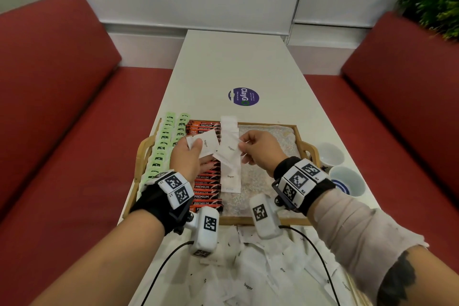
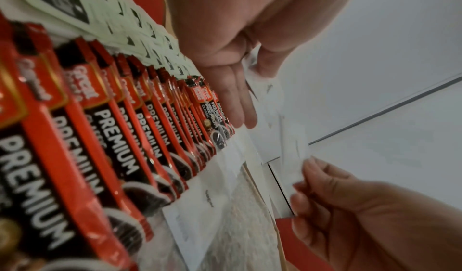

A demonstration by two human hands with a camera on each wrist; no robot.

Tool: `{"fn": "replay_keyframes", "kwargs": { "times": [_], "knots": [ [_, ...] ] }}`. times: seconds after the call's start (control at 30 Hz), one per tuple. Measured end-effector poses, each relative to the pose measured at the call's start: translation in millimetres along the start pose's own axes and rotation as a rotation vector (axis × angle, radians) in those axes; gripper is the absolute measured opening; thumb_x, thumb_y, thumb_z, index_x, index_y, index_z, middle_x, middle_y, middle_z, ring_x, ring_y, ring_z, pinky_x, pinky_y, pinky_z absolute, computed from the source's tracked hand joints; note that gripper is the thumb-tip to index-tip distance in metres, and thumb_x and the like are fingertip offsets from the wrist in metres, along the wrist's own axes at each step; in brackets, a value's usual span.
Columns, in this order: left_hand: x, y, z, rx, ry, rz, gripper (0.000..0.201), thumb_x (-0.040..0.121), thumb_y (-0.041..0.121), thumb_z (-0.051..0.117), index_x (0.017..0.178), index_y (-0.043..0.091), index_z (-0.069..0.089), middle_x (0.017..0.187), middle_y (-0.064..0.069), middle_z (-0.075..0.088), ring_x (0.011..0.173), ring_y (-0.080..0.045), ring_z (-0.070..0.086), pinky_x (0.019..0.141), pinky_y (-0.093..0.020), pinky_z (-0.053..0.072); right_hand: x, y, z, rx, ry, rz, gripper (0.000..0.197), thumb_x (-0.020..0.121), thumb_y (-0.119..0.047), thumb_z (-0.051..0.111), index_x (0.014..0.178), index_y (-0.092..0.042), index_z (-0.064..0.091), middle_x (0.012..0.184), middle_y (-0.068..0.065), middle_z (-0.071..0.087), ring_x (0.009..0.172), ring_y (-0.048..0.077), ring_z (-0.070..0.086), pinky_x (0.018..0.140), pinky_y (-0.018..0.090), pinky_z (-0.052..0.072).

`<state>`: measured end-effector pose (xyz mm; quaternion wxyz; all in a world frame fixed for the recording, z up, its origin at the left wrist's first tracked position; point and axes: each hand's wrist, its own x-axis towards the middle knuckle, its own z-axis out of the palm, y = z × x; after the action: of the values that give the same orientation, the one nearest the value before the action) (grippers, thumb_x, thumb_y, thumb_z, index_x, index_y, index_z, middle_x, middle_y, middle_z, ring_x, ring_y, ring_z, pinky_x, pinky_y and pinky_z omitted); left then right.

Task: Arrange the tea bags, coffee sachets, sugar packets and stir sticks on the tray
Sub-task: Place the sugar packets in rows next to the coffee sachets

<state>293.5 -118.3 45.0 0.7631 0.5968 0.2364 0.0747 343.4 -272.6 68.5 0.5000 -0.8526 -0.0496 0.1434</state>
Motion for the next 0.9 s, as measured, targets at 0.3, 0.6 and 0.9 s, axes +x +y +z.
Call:
{"fn": "replay_keyframes", "kwargs": {
  "times": [0.3, 0.6, 0.9],
  "knots": [
    [0.2, 2.6, -9.4, 0.001, 0.005, -0.013, 0.015, 0.103, 0.017, 0.038, 0.115, 0.018, 0.046, 0.113, -0.01, 0.064, 0.086, -0.024, 0.07, 0.056, -0.026, 0.056, -0.9, 20.3, 4.8, -0.476, -0.203, 0.121, 0.009, 0.09, -0.01, 0.062, 0.082, -0.012, 0.06, 0.071, 0.0, 0.063, 0.056, 0.011, 0.057, 0.055, 0.019, 0.046],
    [-0.5, 2.8, -9.0, 0.014, 0.018, -0.016, 0.015, 0.102, 0.018, 0.039, 0.115, 0.018, 0.047, 0.11, -0.009, 0.065, 0.082, -0.021, 0.07, 0.054, -0.024, 0.057, -1.1, 29.0, 18.8, -0.501, -0.237, 0.154, 0.023, 0.088, -0.01, 0.064, 0.067, -0.016, 0.056, 0.062, 0.001, 0.059, 0.055, 0.016, 0.057, 0.071, 0.03, 0.053],
    [-0.3, -0.3, -8.7, 0.033, 0.008, -0.03, 0.023, 0.102, 0.018, 0.039, 0.123, 0.013, 0.046, 0.115, -0.011, 0.064, 0.083, -0.021, 0.07, 0.055, -0.025, 0.056, -0.1, 25.8, 22.2, -0.539, -0.182, 0.107, 0.027, 0.088, -0.013, 0.063, 0.065, -0.02, 0.051, 0.078, 0.002, 0.064, 0.075, 0.017, 0.059, 0.081, 0.031, 0.051]
  ]
}}
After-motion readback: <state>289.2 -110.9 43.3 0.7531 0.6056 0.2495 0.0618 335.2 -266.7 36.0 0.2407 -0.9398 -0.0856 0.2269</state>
